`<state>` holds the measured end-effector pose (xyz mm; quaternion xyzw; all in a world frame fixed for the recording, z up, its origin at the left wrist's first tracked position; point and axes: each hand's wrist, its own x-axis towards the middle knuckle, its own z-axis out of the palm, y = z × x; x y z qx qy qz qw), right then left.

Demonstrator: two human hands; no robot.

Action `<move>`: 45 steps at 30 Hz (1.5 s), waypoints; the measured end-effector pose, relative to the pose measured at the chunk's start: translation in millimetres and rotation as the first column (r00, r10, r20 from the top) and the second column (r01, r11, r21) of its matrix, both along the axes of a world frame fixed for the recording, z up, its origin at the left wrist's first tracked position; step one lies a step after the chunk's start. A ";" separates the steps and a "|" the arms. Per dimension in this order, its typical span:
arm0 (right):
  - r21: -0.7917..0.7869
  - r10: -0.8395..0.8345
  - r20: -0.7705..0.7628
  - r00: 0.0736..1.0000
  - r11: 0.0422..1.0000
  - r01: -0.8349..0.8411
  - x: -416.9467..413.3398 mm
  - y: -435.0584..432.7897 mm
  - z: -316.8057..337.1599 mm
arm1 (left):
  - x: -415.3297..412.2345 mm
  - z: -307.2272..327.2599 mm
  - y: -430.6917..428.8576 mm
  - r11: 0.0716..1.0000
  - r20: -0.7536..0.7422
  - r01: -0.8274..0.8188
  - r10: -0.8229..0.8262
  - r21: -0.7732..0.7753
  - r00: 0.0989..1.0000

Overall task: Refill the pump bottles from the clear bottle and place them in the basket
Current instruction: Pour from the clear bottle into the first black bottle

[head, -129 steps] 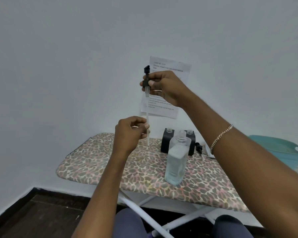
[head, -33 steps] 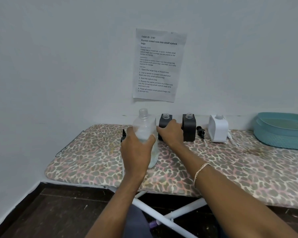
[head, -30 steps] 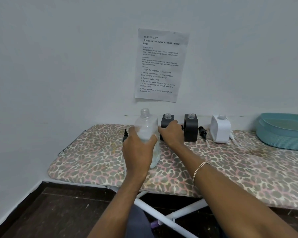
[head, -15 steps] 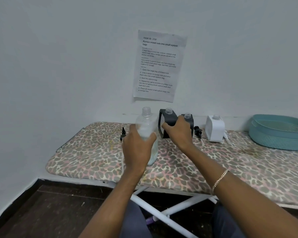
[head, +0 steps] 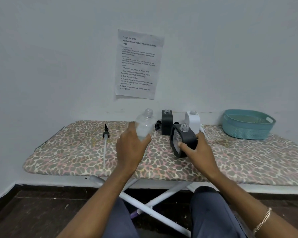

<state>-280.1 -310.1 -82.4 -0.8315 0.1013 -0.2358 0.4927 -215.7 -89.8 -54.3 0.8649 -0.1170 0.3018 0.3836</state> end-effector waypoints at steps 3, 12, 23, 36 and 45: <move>0.013 0.015 0.043 0.999 1.000 -0.015 -4.5 -6.0 -7.2 | -1.2 -3.2 -4.9 0.999 0.014 -0.004 0.003 0.050 1.000; -0.017 0.084 0.080 0.993 0.996 -0.083 2.8 0.2 -20.1 | -1.2 -9.1 -9.7 0.975 0.071 -0.021 0.005 0.220 0.997; -0.017 0.107 0.088 0.990 0.994 -0.105 -4.9 8.4 -26.3 | 0.5 -14.1 -10.0 0.918 0.139 -0.087 0.035 0.387 0.990; -0.018 0.157 0.079 0.984 0.988 -0.156 -4.6 5.0 -26.5 | -2.6 -16.0 -14.1 0.848 0.285 -0.178 0.033 0.499 0.958; -0.084 0.138 0.094 0.986 0.988 -0.131 -6.2 7.4 -25.2 | -1.2 -18.0 -14.8 0.832 0.302 -0.222 0.069 0.508 0.951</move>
